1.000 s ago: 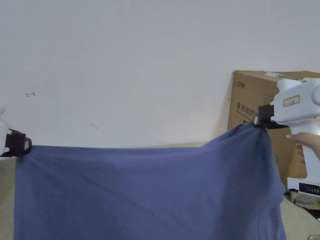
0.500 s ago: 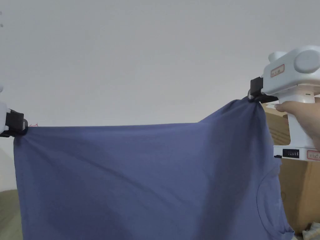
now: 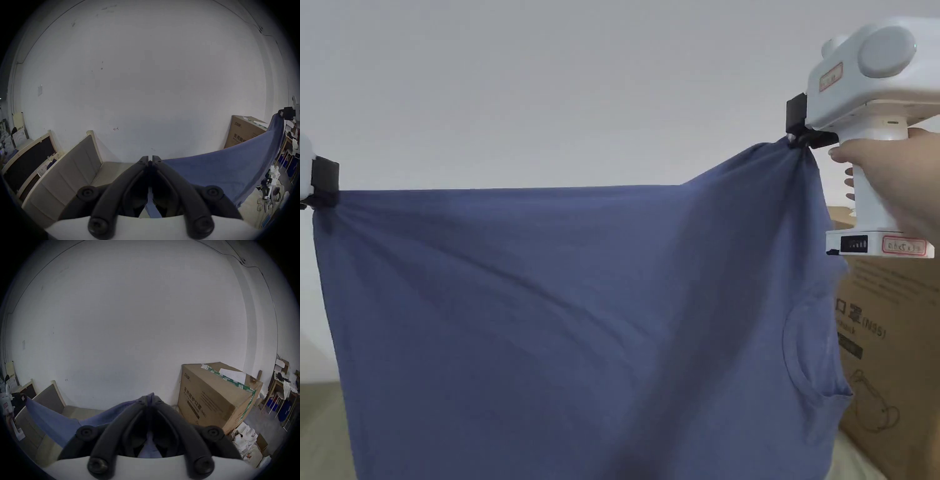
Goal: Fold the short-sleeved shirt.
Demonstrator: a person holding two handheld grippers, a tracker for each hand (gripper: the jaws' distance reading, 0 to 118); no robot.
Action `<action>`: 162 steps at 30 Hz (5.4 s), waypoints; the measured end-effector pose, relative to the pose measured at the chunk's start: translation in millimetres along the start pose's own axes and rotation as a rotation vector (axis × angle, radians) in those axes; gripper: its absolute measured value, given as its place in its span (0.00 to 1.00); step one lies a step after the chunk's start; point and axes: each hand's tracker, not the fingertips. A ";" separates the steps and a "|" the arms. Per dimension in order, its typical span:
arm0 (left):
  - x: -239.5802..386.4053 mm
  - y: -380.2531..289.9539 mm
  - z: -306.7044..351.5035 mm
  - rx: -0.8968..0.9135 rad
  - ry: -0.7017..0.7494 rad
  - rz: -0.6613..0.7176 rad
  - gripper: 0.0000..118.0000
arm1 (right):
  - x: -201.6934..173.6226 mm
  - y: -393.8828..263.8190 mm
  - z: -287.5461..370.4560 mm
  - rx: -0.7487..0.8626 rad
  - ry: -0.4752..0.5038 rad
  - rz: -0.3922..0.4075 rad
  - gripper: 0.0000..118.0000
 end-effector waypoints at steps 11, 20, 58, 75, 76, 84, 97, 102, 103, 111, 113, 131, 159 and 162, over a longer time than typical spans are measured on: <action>0.7 -142.5 -89.5 -0.262 -0.053 -0.029 0.02 | 21.8 -171.0 -99.6 -0.297 0.000 -0.010 0.04; 6.6 -268.2 -45.3 -0.507 -0.168 -0.035 0.02 | 59.9 -320.6 -63.2 -0.578 0.047 -0.017 0.04; -0.6 -501.3 187.2 -0.968 -0.294 -0.183 0.08 | 108.3 -569.0 176.6 -1.121 0.103 0.052 0.32; 11.9 -440.7 251.3 -0.708 -0.026 -0.017 0.83 | 42.0 -477.9 245.7 -0.664 0.119 0.067 0.84; 13.0 -436.7 256.6 -0.673 -0.019 -0.021 0.64 | 35.8 -474.2 251.0 -0.628 0.134 0.054 0.72; -1.6 -449.4 249.8 -0.833 -0.062 0.121 0.00 | 20.5 -471.9 247.0 -0.578 0.156 -0.124 0.01; -20.2 -523.1 182.8 -1.041 -0.030 0.237 0.94 | 35.2 -499.3 235.3 -0.718 0.140 -0.129 0.01; 0.8 -545.0 169.5 -1.102 -0.008 0.075 0.85 | 42.3 -502.1 231.6 -0.730 0.130 -0.163 0.01; 6.6 -539.9 173.9 -1.078 -0.019 0.013 0.83 | 43.0 -502.0 231.6 -0.730 0.127 -0.165 0.01; 17.5 -507.2 196.1 -0.977 -0.154 0.093 0.05 | 74.8 -509.5 230.7 -0.750 0.109 -0.150 0.01; 14.7 -497.4 199.1 -0.953 -0.148 0.078 0.05 | 89.3 -514.2 229.6 -0.771 0.110 -0.156 0.01; 4.4 -475.6 208.2 -0.949 -0.160 0.148 0.05 | 110.8 -587.8 201.8 -1.061 0.103 0.105 0.61; -11.0 -407.7 95.0 -0.905 -0.197 0.290 0.05 | 126.3 -463.3 104.0 -0.870 0.156 -0.216 0.09; -5.1 -413.0 53.3 -0.940 -0.178 0.296 0.05 | 121.6 -471.5 57.9 -0.922 0.127 -0.219 0.09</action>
